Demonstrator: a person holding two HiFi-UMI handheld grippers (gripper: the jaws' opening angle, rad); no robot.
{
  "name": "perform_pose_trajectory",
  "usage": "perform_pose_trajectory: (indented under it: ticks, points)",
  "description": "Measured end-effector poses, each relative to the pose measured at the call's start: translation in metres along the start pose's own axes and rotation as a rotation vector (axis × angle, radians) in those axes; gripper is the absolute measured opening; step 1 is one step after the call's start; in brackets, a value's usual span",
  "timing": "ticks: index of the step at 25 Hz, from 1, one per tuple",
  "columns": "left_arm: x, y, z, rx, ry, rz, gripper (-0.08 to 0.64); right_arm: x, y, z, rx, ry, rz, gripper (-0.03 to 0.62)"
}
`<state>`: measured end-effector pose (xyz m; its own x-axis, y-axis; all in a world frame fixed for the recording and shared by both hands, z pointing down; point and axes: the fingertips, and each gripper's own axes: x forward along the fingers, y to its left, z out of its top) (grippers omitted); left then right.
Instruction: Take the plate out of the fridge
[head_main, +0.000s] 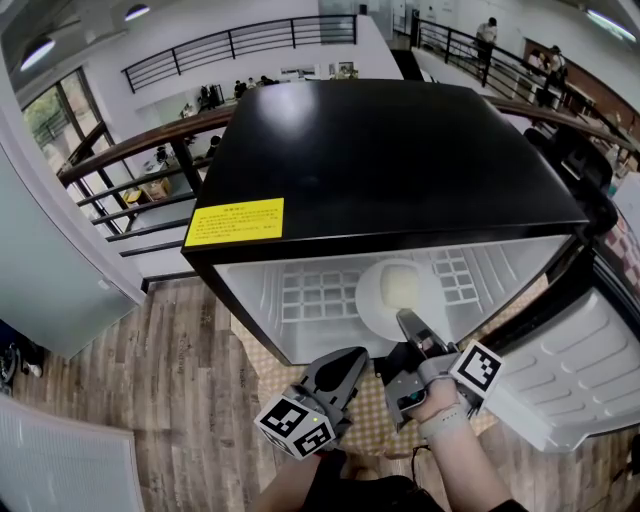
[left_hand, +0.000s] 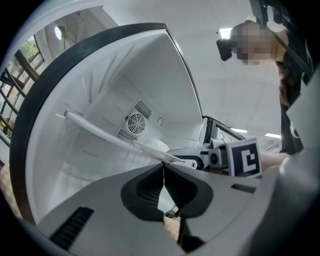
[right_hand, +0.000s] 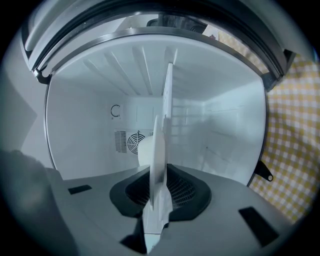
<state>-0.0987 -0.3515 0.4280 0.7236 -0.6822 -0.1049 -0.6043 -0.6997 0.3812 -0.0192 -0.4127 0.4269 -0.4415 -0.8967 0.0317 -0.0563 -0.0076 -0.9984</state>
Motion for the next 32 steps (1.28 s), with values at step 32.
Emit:
perform_pose_trajectory:
  ticks: [32]
  points:
    - [-0.022,-0.02,-0.003,0.016,-0.016,0.03,0.011,-0.041,0.004,-0.018,-0.043,0.077,0.081,0.049]
